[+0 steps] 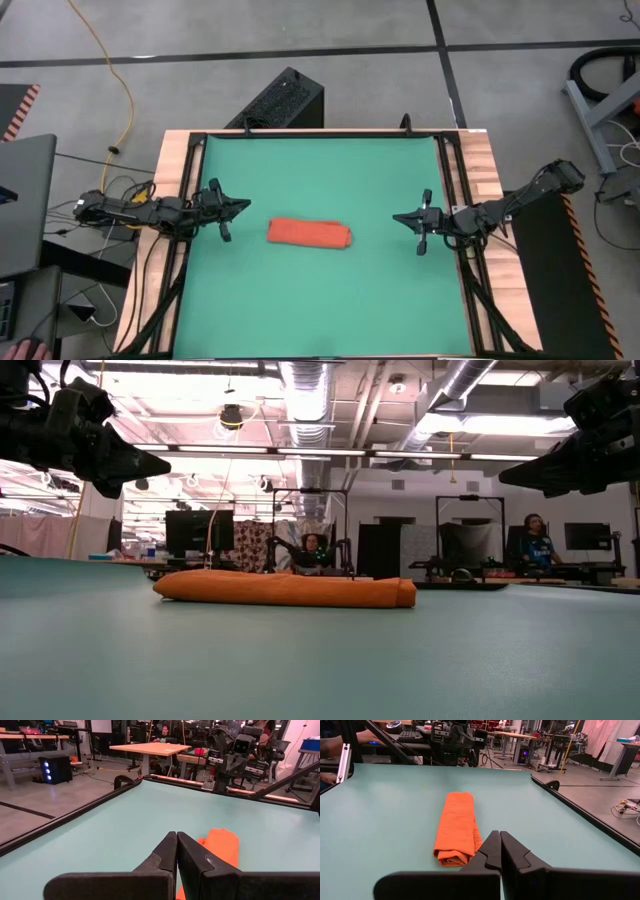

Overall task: Roll towel into tight, uniform cylinder
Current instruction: Return to Home Position

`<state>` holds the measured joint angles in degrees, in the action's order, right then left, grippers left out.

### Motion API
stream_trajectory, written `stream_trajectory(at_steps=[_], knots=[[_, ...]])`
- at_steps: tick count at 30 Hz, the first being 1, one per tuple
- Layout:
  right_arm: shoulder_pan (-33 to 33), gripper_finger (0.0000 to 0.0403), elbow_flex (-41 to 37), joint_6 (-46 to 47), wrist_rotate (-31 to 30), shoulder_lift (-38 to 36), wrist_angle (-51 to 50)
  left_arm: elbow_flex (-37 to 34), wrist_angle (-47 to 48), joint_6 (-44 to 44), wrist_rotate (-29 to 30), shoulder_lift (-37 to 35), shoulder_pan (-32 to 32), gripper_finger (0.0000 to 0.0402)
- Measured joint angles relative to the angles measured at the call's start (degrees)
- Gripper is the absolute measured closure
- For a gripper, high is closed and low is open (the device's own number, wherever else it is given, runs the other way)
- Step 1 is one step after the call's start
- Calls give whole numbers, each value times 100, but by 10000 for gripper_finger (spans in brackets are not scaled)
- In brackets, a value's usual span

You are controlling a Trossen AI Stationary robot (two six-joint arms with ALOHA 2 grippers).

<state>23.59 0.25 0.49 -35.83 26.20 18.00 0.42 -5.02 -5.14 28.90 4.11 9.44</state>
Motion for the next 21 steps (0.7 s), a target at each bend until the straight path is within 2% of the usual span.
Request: stream_trajectory(at_steps=[10,21], knots=[[-1,390,0,0,-1,0,1,-1,-1,-29,1,1,-1,402],[-1,362,0,0,0,0,2,-2,1,14,-1,1,0,402]])
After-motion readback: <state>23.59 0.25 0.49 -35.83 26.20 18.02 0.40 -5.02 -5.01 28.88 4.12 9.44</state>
